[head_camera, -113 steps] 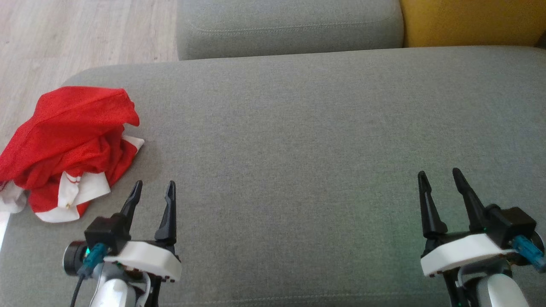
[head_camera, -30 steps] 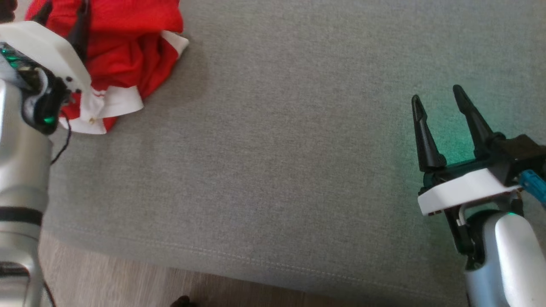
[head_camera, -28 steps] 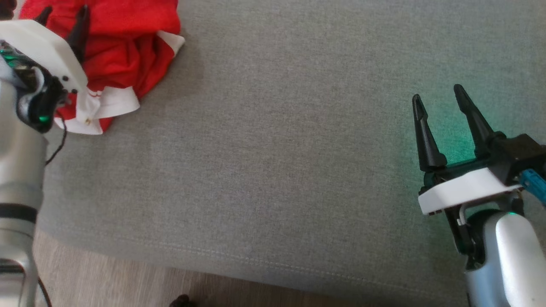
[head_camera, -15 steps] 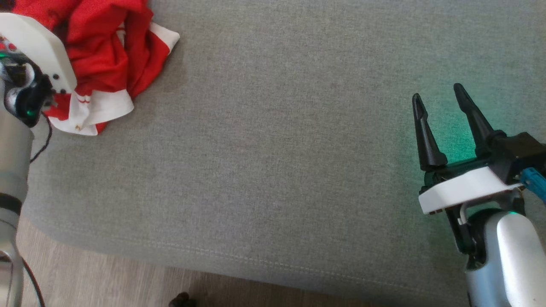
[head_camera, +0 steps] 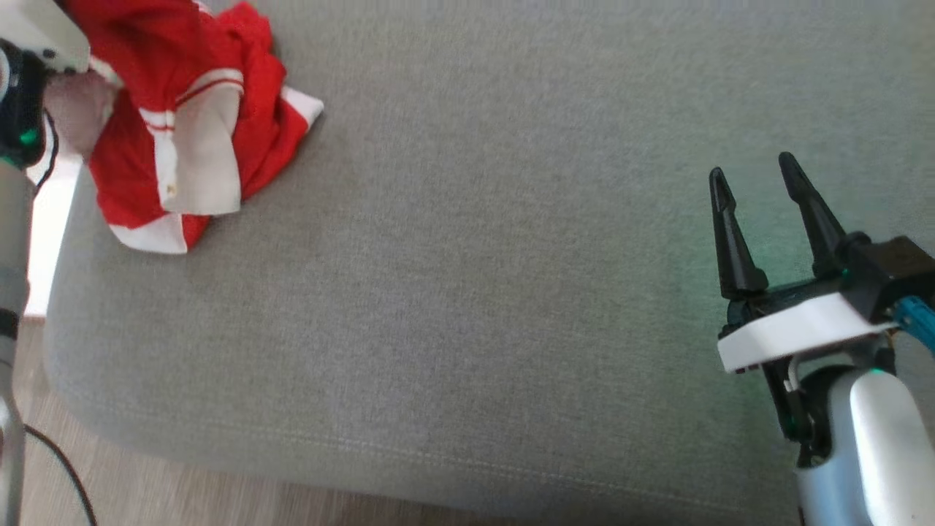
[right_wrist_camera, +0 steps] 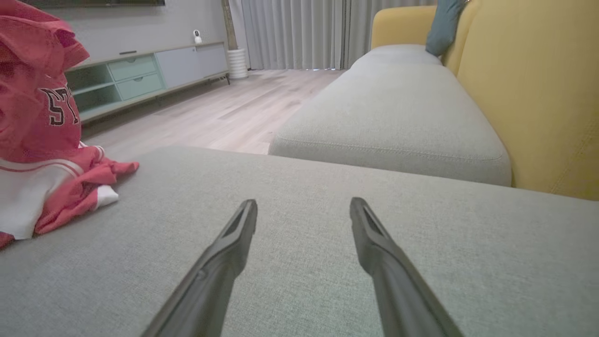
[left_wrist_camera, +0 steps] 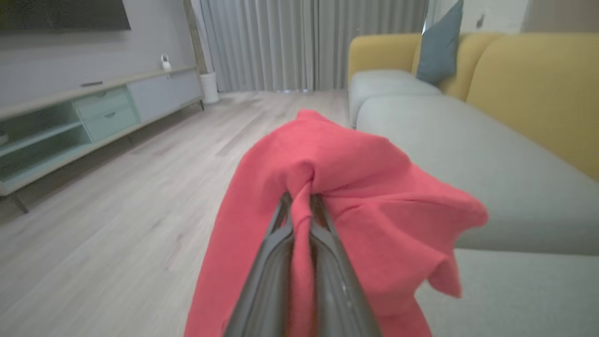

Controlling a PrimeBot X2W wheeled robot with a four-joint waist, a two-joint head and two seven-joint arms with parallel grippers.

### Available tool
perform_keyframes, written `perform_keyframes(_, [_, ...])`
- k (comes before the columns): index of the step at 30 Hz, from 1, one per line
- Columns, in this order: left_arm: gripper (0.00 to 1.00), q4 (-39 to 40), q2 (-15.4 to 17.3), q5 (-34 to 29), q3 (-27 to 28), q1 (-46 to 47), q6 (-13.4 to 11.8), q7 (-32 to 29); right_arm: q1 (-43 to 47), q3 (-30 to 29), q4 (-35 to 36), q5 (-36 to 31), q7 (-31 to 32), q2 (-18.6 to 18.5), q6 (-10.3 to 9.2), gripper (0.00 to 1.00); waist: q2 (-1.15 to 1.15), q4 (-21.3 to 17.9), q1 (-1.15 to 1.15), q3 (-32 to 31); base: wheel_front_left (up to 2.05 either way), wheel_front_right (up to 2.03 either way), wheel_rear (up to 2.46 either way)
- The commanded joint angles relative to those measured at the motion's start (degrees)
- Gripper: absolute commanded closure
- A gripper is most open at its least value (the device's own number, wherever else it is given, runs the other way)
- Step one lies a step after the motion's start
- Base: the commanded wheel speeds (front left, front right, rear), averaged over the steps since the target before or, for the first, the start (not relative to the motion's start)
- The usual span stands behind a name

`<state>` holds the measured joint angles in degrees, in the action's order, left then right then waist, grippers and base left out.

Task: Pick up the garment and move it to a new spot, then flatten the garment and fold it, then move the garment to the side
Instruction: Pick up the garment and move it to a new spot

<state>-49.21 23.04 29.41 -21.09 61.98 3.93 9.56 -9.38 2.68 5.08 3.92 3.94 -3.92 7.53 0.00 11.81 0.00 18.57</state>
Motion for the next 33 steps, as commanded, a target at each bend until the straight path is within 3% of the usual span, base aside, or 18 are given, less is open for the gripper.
perform_keyframes(1, [1.00,2.49,3.50,-0.08,2.14,1.15,-0.50,0.86,0.64,1.09,1.77,0.39,-0.53,0.64,-0.04,0.00,0.00,-0.93,0.00,-2.00,0.00,0.00,0.00])
perform_keyframes(9, [1.00,20.29,1.99,-0.84,0.73,-9.04,-4.57,2.53,3.89,0.46,2.16,2.34,-1.26,0.99,-0.04,0.00,0.00,-4.67,0.00,-7.80,0.00,0.00,0.00])
perform_keyframes(15, [1.00,38.46,-0.68,-1.07,-3.70,-20.66,-8.64,-2.53,5.45,0.24,2.96,4.29,-1.46,1.02,-0.04,0.00,0.00,-9.13,0.00,-9.26,0.00,0.00,0.00])
perform_keyframes(19, [1.00,45.61,-2.90,-0.92,-7.78,-25.35,-9.30,-5.59,5.43,0.21,3.16,4.95,-1.68,1.03,-0.04,0.00,0.00,-12.76,0.00,-8.53,0.00,0.00,0.00])
perform_keyframes(25, [1.00,46.04,-8.73,-1.24,-15.07,-26.12,-7.65,-7.85,4.36,0.42,3.32,5.79,-2.44,1.03,-0.04,0.00,0.00,-18.49,0.00,-5.52,0.00,0.00,0.00])
perform_keyframes(33, [1.00,35.81,-15.28,-3.15,-22.29,-22.99,-5.09,-8.85,3.44,0.94,1.92,7.74,-4.38,1.03,-0.04,0.00,0.00,-25.48,0.00,-1.33,0.00,0.00,0.00])
